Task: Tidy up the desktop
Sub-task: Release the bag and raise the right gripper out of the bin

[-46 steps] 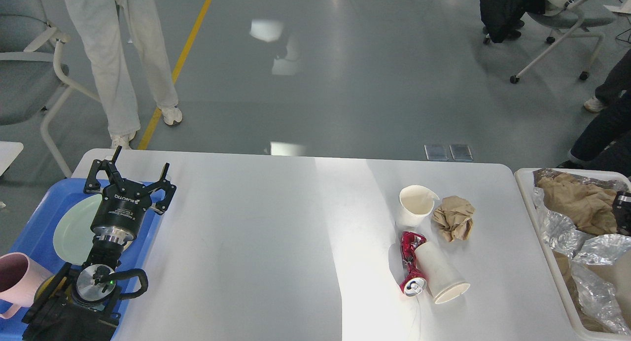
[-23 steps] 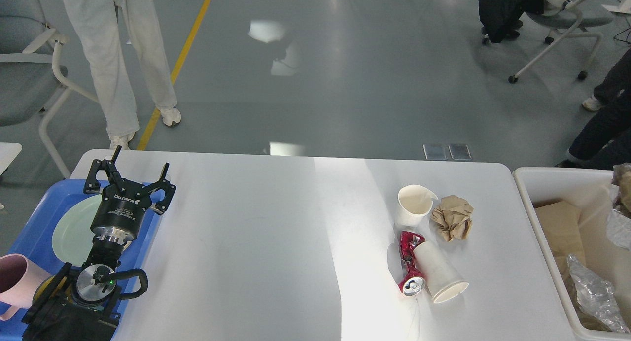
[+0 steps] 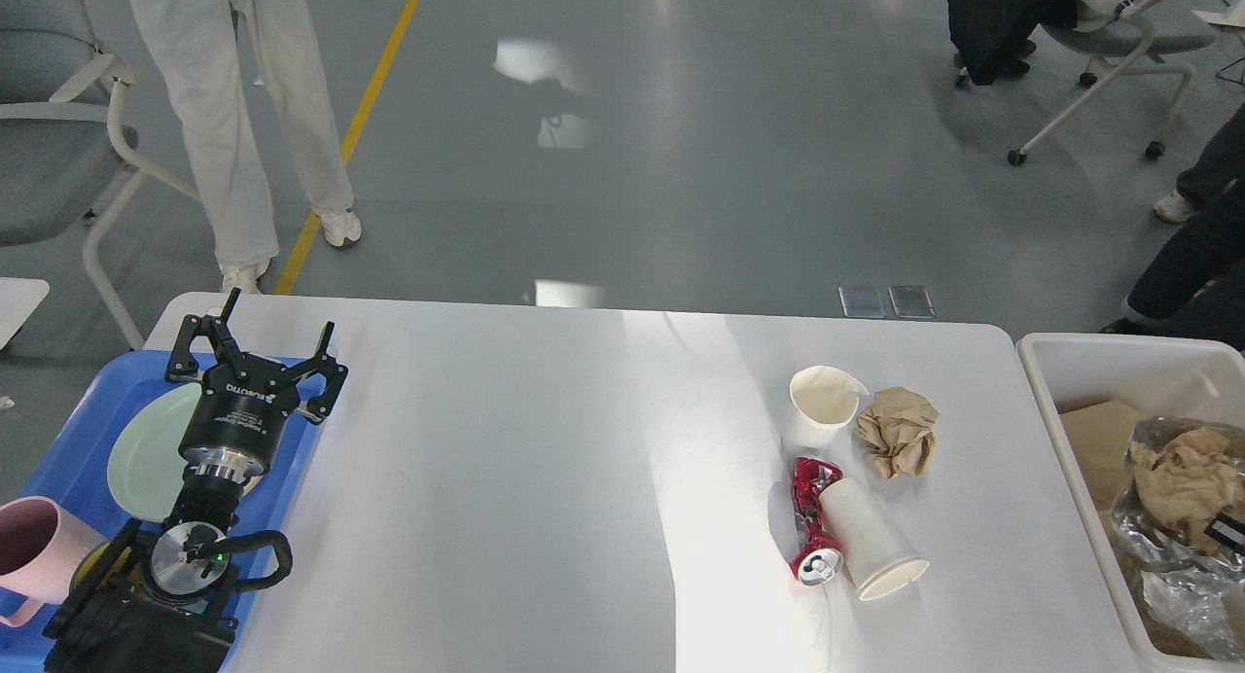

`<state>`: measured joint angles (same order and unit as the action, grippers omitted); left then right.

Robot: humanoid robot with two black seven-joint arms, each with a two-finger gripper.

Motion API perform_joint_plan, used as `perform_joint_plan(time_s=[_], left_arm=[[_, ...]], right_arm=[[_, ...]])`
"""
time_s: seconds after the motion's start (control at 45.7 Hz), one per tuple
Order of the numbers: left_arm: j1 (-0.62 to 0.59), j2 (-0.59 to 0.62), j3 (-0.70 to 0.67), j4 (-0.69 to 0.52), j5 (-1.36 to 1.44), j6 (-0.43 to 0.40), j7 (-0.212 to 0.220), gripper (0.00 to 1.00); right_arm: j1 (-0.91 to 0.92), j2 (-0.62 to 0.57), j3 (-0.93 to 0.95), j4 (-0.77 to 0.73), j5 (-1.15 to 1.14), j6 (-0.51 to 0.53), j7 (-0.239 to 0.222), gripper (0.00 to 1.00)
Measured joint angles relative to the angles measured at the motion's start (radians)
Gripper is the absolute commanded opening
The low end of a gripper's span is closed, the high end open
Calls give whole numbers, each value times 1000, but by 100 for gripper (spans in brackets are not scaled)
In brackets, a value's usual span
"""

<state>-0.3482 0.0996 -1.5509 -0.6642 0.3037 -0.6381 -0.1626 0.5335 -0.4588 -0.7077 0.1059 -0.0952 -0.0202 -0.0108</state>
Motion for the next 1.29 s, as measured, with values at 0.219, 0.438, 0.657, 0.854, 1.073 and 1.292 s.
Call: perform_joint_plan(time_s=[0.219, 0.438, 0.657, 0.854, 1.073, 1.292], left_arm=[[0, 0, 0, 0, 0, 0, 0, 97], [0, 0, 0, 0, 0, 0, 0, 97], [0, 0, 0, 0, -1, 0, 0, 97], [0, 0, 0, 0, 0, 0, 0, 97], [0, 0, 0, 0, 0, 0, 0, 97], [0, 0, 0, 0, 0, 0, 0, 97]], right_arm=[[-31, 44, 9, -31, 1, -31, -10, 0], [-32, 37, 9, -31, 2, -32, -20, 4], [-39, 23, 9, -27, 2, -110, -21, 100], [-50, 14, 7, -11, -3, -161, -19, 100], [90, -93, -10, 171, -37, -111, -27, 100], [428, -214, -157, 496, -224, 7, -30, 100]])
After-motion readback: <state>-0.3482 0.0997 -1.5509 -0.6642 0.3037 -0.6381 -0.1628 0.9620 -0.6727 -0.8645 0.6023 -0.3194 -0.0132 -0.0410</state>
